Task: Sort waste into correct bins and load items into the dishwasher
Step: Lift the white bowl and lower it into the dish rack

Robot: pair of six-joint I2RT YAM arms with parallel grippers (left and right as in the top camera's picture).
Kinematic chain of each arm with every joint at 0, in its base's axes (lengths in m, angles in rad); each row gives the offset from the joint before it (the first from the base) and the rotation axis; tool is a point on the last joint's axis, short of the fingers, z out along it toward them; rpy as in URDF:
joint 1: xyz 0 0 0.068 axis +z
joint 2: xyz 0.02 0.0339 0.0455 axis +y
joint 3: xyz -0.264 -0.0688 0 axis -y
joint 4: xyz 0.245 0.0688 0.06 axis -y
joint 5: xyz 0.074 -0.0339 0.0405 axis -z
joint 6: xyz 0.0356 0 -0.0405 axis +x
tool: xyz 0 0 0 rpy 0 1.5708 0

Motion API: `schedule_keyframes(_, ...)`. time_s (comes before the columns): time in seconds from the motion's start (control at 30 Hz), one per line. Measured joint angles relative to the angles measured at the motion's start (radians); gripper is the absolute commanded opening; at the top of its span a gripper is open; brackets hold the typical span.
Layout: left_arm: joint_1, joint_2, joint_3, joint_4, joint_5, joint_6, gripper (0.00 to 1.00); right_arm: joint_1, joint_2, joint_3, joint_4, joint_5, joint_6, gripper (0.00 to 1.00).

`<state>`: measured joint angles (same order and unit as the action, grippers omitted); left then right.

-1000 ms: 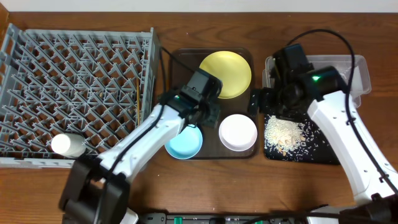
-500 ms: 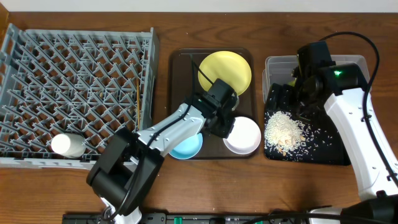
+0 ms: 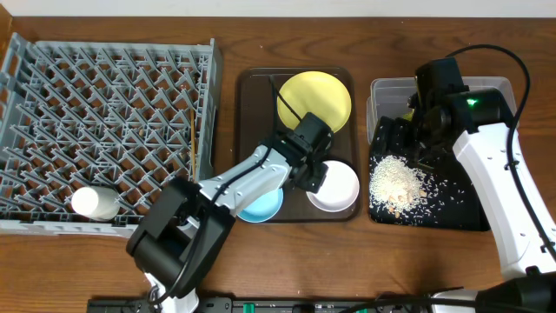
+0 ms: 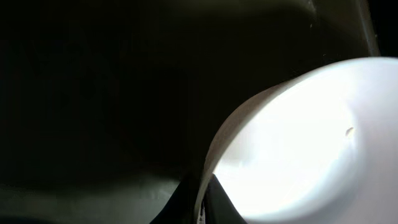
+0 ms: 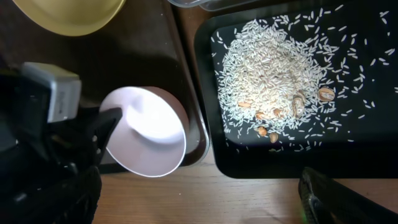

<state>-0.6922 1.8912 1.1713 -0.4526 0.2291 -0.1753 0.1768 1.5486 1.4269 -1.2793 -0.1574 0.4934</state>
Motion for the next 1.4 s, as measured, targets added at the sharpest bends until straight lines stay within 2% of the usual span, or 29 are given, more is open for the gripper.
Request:
schedule_keyframes(0.23, 0.010, -0.017, 0.029, -0.113, -0.025, 0.000, 0.08, 0.000, 0.000, 0.000, -0.012, 0.000, -0.001, 0.99)
schedule_keyframes(0.37, 0.050, -0.117, 0.082, -0.219, -0.126, 0.000, 0.08, 0.000, 0.000, 0.000, -0.014, 0.000, -0.003, 0.99)
schedule_keyframes(0.57, 0.135, -0.393, 0.139, -0.300, -0.435, 0.001, 0.07, 0.000, -0.001, 0.000, -0.014, 0.000, -0.008, 0.99)
schedule_keyframes(0.73, 0.189, -0.520, 0.142, -0.326, -0.718, 0.042, 0.07, 0.000, -0.002, 0.000, -0.010, 0.000, -0.013, 0.99)
schedule_keyframes(0.93, 0.227, -0.510, 0.142, -0.320, -1.002, 0.134, 0.07, 0.000, -0.002, 0.000, -0.010, 0.000, -0.015, 0.99)
schedule_keyframes(1.07, 0.253, -0.469, 0.142, -0.302, -1.139, 0.198, 0.08, 0.000, -0.002, 0.000, -0.009, 0.000, -0.016, 0.99)
schedule_keyframes(1.4, 0.321, -0.289, 0.142, -0.219, -1.323, 0.263, 0.08, 0.000, -0.003, 0.000, -0.008, 0.000, -0.016, 0.99)
